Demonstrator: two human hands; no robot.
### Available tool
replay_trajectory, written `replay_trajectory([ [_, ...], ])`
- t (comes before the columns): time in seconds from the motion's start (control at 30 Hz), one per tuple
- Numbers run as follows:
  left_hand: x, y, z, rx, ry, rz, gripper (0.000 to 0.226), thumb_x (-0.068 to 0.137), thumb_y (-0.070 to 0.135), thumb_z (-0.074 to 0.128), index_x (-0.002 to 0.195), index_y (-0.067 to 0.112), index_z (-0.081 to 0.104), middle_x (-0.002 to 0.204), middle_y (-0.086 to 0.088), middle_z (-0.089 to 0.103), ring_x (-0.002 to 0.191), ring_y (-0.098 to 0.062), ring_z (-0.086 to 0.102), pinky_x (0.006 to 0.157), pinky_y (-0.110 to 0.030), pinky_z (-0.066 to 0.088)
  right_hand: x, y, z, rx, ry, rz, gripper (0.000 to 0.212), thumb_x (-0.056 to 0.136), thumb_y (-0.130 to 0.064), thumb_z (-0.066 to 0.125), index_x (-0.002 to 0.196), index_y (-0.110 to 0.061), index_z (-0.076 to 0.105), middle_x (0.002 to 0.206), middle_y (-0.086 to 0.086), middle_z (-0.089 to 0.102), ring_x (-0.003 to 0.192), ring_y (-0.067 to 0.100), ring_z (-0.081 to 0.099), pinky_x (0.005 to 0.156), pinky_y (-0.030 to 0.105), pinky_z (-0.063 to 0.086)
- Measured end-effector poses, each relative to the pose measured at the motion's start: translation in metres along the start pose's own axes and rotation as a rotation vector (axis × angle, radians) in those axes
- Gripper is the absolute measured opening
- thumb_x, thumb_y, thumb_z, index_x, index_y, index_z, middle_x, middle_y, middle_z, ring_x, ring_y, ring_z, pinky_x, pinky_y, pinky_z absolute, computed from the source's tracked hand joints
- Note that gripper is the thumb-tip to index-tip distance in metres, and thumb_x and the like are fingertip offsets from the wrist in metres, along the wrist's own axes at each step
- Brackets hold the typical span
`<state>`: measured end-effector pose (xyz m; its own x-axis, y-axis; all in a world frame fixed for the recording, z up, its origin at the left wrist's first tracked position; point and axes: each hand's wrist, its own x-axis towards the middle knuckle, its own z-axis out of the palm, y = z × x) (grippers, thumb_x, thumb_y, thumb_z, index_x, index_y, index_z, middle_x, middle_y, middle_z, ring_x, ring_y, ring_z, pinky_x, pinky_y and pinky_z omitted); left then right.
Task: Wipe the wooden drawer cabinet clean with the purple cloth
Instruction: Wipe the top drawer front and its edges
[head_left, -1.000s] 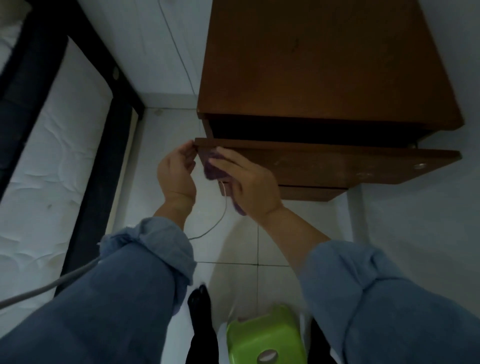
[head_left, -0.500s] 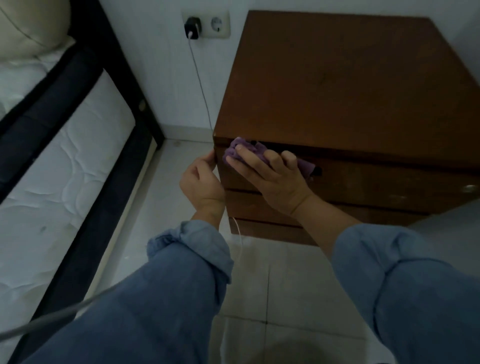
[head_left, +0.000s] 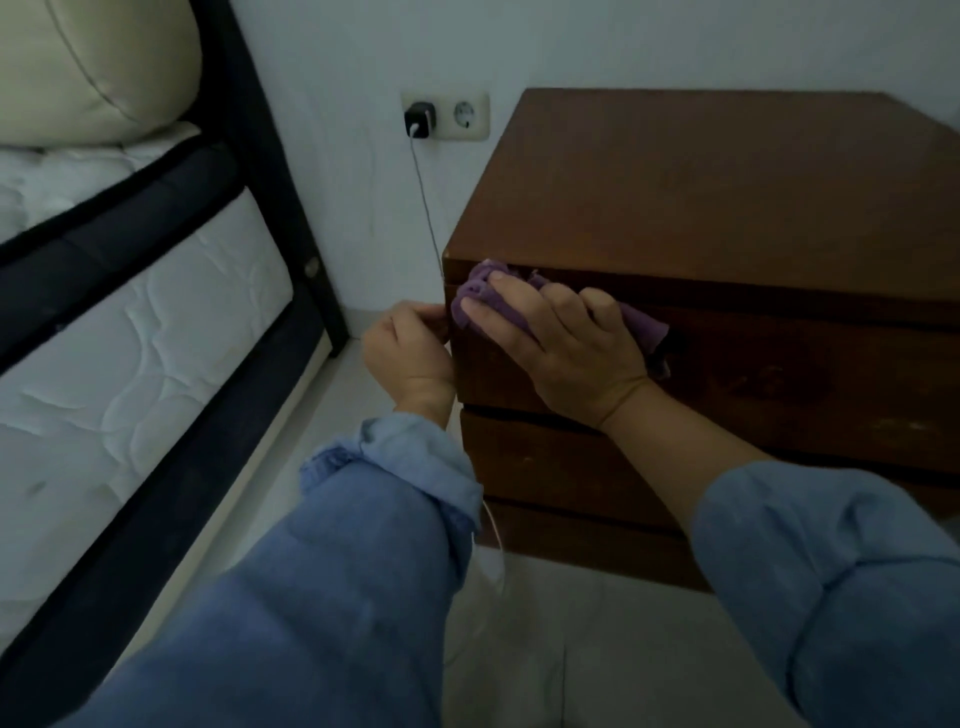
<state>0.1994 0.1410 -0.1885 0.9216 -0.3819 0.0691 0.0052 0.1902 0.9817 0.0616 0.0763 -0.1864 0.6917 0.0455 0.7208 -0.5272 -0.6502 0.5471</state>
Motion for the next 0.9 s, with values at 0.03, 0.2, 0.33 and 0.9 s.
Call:
replay_trajectory([
  [0.03,-0.002,-0.002,-0.001,-0.033,-0.010,0.008,0.030,0.067,0.020,0.045,0.046,0.022,0.066,0.047,0.004,0.062,0.055,-0.020,0.062,0.060,-0.037,0.056,-0.002,-0.002,-0.001,-0.005,0.007,0.005,0.044,0.097,-0.022,0.024,0.141,-0.024,0.031,0.136,0.005,0.038,0.101,0.023,0.041,0.079,0.036,0.029],
  [0.2,-0.008,-0.007,-0.005,-0.068,-0.039,0.086,0.033,0.081,0.011,0.045,0.056,0.017,0.065,0.057,-0.002,0.063,0.057,-0.018,0.061,0.059,-0.031,0.053,-0.002,-0.002,-0.006,0.055,0.014,0.028,0.046,0.095,-0.018,0.037,0.140,-0.023,0.041,0.133,0.006,0.056,0.097,0.025,0.054,0.077,0.037,0.032],
  [0.33,-0.003,-0.015,-0.007,0.025,-0.086,0.064,0.033,0.089,0.012,0.047,0.066,0.021,0.069,0.066,0.001,0.069,0.069,-0.017,0.069,0.071,-0.035,0.059,-0.002,-0.001,-0.011,0.080,-0.044,0.029,0.050,0.094,-0.017,0.040,0.143,-0.024,0.036,0.139,0.006,0.051,0.099,0.027,0.055,0.079,0.037,0.032],
  [0.9,-0.024,-0.028,-0.028,0.037,-0.218,0.125,0.031,0.095,0.016,0.040,0.082,0.016,0.068,0.082,-0.004,0.070,0.078,-0.015,0.066,0.075,-0.030,0.055,-0.043,-0.031,0.017,-0.052,-0.101,-0.081,0.060,0.085,-0.022,0.042,0.143,-0.022,0.030,0.144,0.006,0.039,0.114,0.024,0.046,0.087,0.038,0.030],
])
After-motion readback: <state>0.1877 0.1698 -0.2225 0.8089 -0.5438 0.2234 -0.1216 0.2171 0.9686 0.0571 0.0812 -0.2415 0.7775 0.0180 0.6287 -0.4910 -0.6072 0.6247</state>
